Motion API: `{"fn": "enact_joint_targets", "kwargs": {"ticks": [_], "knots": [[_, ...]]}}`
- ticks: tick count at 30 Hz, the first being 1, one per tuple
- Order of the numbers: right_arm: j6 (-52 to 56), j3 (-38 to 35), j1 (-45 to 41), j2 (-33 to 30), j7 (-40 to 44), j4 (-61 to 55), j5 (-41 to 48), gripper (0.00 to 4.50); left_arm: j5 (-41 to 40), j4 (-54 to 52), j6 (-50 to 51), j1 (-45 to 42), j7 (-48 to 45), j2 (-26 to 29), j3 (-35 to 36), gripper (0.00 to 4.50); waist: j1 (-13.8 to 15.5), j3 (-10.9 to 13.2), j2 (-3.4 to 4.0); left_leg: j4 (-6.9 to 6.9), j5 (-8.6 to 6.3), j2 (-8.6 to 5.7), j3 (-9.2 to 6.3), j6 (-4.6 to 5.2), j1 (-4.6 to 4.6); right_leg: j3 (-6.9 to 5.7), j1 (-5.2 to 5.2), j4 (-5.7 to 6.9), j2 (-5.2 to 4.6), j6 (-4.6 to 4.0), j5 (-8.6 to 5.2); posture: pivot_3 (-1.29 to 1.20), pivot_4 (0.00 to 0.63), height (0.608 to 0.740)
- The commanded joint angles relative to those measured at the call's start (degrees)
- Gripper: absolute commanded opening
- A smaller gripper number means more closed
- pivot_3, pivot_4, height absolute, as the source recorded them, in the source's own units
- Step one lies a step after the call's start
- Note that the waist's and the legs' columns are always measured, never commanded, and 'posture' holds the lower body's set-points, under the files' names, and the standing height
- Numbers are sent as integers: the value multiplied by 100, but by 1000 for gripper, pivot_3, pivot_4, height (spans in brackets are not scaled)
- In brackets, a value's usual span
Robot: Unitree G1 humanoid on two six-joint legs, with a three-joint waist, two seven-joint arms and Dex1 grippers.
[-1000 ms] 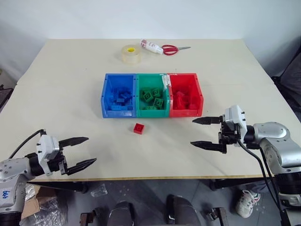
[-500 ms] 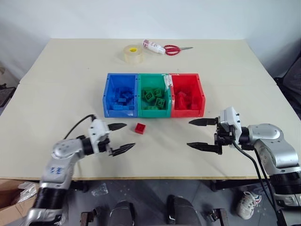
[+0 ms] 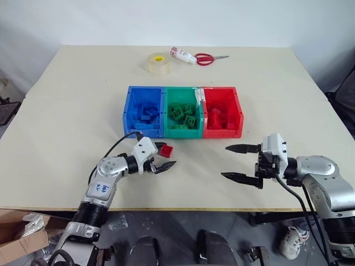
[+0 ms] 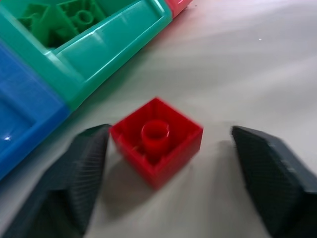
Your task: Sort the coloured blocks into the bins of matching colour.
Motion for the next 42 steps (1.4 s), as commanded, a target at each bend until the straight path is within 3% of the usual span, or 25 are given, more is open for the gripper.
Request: {"fn": "enact_joint_targets", "kwargs": {"ticks": [1, 3, 4, 16, 21, 28, 36, 39, 42], "knots": [[-9, -237, 77, -54, -72, -270, 135, 4500, -5, 38, -40, -51, -98, -67, -109, 2644, 0, 0, 1, 0, 0, 0, 0, 0, 1, 0, 0, 0, 0, 0, 0, 0, 150, 740], [-17, -274, 123, -56, -90, -303, 137, 4500, -21, 41, -31, -86, -122, -81, -109, 2040, 8, 0, 0, 0, 0, 0, -1, 0, 0, 0, 1, 0, 0, 0, 0, 0, 150, 740], [-24, -297, 146, -54, -102, -317, 134, 4500, -33, 55, -35, -114, -139, -90, -103, 1972, 5, 0, 0, 0, 0, 0, -1, 0, 1, 0, 3, -1, 0, 0, 0, 0, 150, 740], [-28, -734, 651, -74, -426, -709, 198, 4500, -268, 270, 11, -1350, -245, -765, -91, 1972, 53, 0, -1, 0, 0, -1, -3, 0, -3, -4, 4, -13, 1, 3, 2, 0, 150, 740], [-90, -1117, 1082, 39, -808, -1077, 254, 4500, -55, 2225, -854, -2910, 399, -1610, 89, 1972, 149, 4, -8, 5, 3, -8, -6, 7, -8, -2, 11, -51, 0, 8, 4, 0, 150, 740], [-98, -1310, 1617, 166, -1243, -1572, 297, 4500, 98, 4860, -1882, -4630, 1180, -2377, 439, 1972, 123, 8, -13, -12, -1, -13, -7, 16, -14, -7, 17, -82, 1, 16, 9, 0, 150, 740], [-131, -1347, 1715, 170, -1436, -1682, 306, 4500, 291, 5700, -2292, -5158, 1381, -2458, 628, 4490, 112, 9, -16, -7, -1, -13, -7, 17, -14, -5, 16, -92, 0, 15, 8, 0, 150, 740], [-121, -1296, 1662, 153, -1421, -1646, 317, 4500, 260, 5648, -2371, -5099, 1173, -2393, 714, 4490, 117, 9, -16, -6, -1, -13, -7, 17, -14, -5, 15, -90, 0, 15, 8, 0, 150, 740], [-101, -1230, 1477, 90, -1304, -1519, 346, 4500, 166, 5167, -2358, -4698, 63, -2125, 608, 4490, 101, 8, -14, -7, -1, -13, -7, 17, -14, -5, 15, -87, 1, 15, 8, 0, 150, 740]]}}
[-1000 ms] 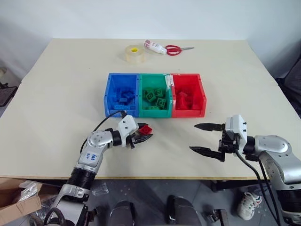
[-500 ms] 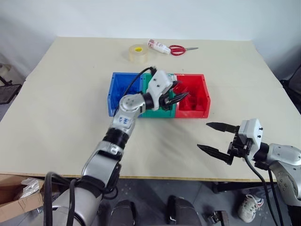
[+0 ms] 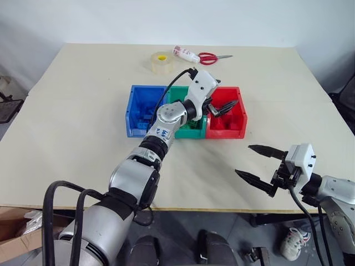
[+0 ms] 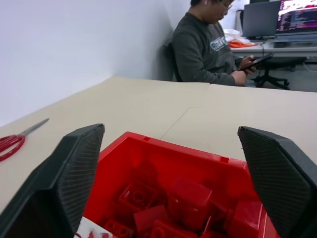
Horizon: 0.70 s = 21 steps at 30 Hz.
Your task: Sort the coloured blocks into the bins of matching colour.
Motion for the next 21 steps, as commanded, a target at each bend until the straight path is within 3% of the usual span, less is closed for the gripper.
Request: {"fn": "enact_joint_targets", "kwargs": {"ticks": [1, 4, 7, 12, 16, 21], "knots": [[-47, -9, -220, -95, 155, 18, 134, 4500, -188, -734, -77, 401, -1162, 272, -35, 4490, -24, -1, 1, 0, 0, 1, 1, 0, 1, 0, 0, 5, 0, 0, 0, 0, 150, 740], [-44, 97, -464, -196, 403, 278, 103, 4500, -425, -1864, 417, 1247, -1881, 694, -79, 4490, -74, -2, 4, 0, 0, 2, 1, 0, 7, 2, -1, 28, 0, 0, 0, 0, 150, 740], [-44, 301, -932, -296, 696, 691, 70, 4500, -768, -3896, 1419, 2720, -2629, 1527, -196, 4490, -207, -3, 7, -4, 1, 3, 0, -1, 13, 8, -6, 55, 1, -1, -1, 0, 150, 740], [-130, 674, -1654, -390, 1223, 1440, -71, 4500, -1176, -5965, 2745, 4336, -2856, 2702, 44, 4490, -198, 0, 5, 5, 2, 3, -17, -5, 8, 12, -16, 71, 4, -4, -2, 0, 150, 740], [-237, 985, -2207, -444, 1678, 2083, -236, 4500, -1757, -6770, 3190, 5404, -3134, 3596, 645, 4490, -149, -1, 7, 6, 0, 4, -17, -4, 13, 16, -11, 72, 3, -4, -2, 0, 150, 740], [-551, 1240, -2700, -526, 2190, 2872, -565, 4500, -1949, -6795, 3176, 5891, -2905, 4146, 1362, 4490, -125, -1, 8, 7, -1, 4, -16, -5, 10, 13, -11, 67, 2, -5, -3, 0, 150, 740]]}}
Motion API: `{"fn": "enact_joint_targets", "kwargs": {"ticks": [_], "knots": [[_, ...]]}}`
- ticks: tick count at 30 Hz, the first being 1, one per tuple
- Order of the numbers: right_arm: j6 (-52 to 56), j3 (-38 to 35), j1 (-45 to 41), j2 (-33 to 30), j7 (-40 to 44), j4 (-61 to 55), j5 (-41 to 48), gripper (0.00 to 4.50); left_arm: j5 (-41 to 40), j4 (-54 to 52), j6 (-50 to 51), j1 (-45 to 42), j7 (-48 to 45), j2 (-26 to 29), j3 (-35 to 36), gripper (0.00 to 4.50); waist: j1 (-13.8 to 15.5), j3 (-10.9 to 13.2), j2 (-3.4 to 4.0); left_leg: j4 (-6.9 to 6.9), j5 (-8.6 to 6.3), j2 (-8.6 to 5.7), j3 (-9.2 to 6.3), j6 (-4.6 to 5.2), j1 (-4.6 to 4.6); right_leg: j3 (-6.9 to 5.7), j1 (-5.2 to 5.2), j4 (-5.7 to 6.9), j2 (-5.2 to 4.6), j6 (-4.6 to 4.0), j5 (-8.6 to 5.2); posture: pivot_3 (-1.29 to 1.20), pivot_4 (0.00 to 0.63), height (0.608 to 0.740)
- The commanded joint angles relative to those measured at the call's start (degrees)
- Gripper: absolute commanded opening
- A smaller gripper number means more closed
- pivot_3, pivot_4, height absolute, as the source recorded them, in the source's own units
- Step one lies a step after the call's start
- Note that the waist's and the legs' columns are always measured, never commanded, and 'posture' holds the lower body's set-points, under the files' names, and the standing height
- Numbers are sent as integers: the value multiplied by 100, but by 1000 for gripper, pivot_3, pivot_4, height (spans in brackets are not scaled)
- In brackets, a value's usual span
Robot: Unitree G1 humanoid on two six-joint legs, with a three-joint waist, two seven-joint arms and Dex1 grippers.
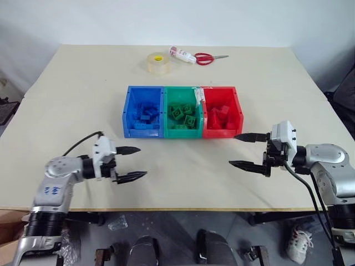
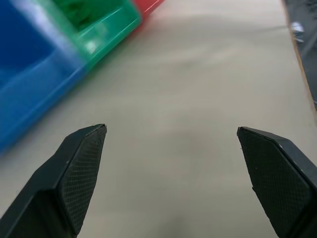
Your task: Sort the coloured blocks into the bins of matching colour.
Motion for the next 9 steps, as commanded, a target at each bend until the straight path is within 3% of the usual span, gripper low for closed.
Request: {"fn": "enact_joint_targets", "kwargs": {"ticks": [1, 9], "knots": [[-318, 76, -283, -149, 351, 413, -191, 4500, -215, -184, -37, 84, 179, 267, 500, 4490, -8, 0, 0, 0, 0, 0, 1, 0, 0, 0, 0, 0, 0, 0, 0, 0, 150, 740], [-610, 167, -671, -53, 589, 1082, -455, 4500, -200, 164, -200, 96, 475, 505, 840, 4490, -49, 0, 1, -6, -1, 1, 10, -4, 1, 1, -7, 4, 1, 0, 0, 0, 150, 740]]}}
